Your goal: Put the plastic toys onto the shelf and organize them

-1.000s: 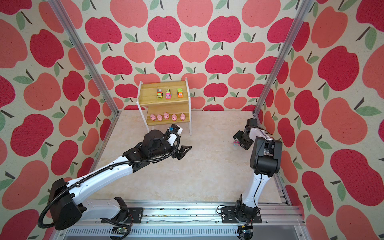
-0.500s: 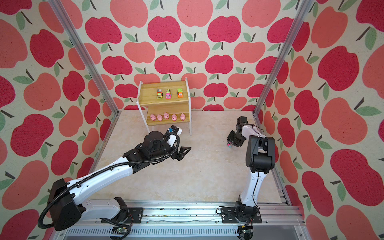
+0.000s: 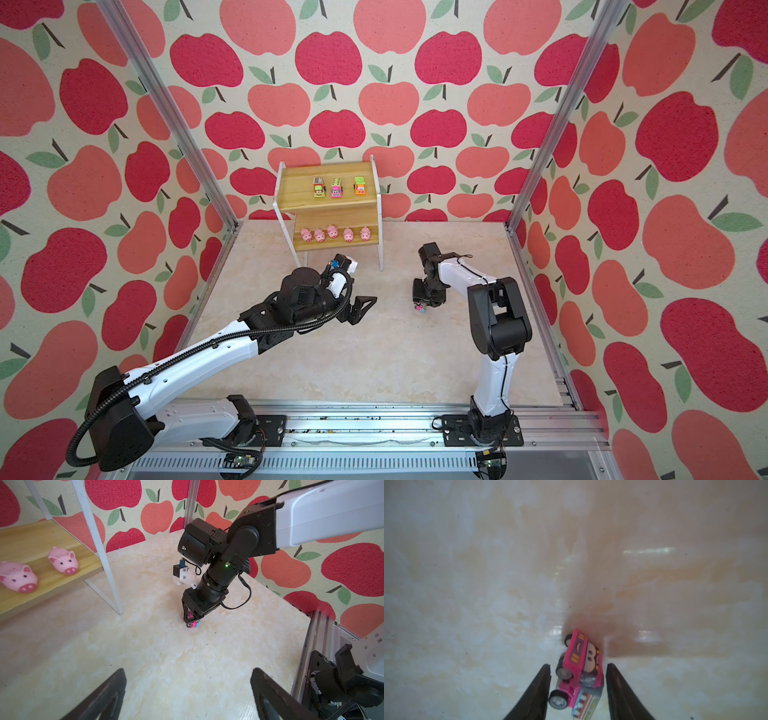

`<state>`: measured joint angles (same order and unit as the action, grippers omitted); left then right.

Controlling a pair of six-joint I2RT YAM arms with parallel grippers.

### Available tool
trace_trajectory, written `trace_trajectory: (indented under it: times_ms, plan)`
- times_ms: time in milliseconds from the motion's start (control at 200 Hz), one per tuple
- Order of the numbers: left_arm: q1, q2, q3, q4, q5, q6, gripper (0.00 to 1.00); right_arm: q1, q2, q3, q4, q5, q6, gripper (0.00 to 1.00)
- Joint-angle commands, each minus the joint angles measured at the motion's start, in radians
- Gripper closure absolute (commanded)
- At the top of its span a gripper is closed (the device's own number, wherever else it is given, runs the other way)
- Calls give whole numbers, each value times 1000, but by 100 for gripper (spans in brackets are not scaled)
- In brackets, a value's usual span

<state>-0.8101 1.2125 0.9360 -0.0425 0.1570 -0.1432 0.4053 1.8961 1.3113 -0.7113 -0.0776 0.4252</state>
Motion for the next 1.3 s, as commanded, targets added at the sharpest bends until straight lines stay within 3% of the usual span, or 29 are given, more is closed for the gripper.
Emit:
trace_trajectory:
  times_ms: [0,125,295,400,555,700,940,1291]
  plan:
    - [-4,-20,-25,-18,-34,-28,5,18,-75,-22,-38,12,-27,43]
    - [-3,-16,-44,-7,-48,-58,5,9,-163,-75,5,-1,-37,35]
    - [-24,36,-37,-17,-144,-110,7,-55,-281,-192,112,-58,15,34]
    - [-68,120,25,-54,-236,-133,8,-100,-333,-249,152,-70,27,33]
    - [-145,268,154,-101,-380,-221,9,-112,-371,-289,165,-65,-55,27]
    - [-154,351,240,-198,-413,-379,9,-97,-418,-360,260,-93,-105,20]
    - [-87,225,149,-290,-355,-512,9,-8,-323,-354,324,-46,-164,18]
    - [5,19,69,-373,-363,-486,9,69,-171,-318,318,70,-209,33]
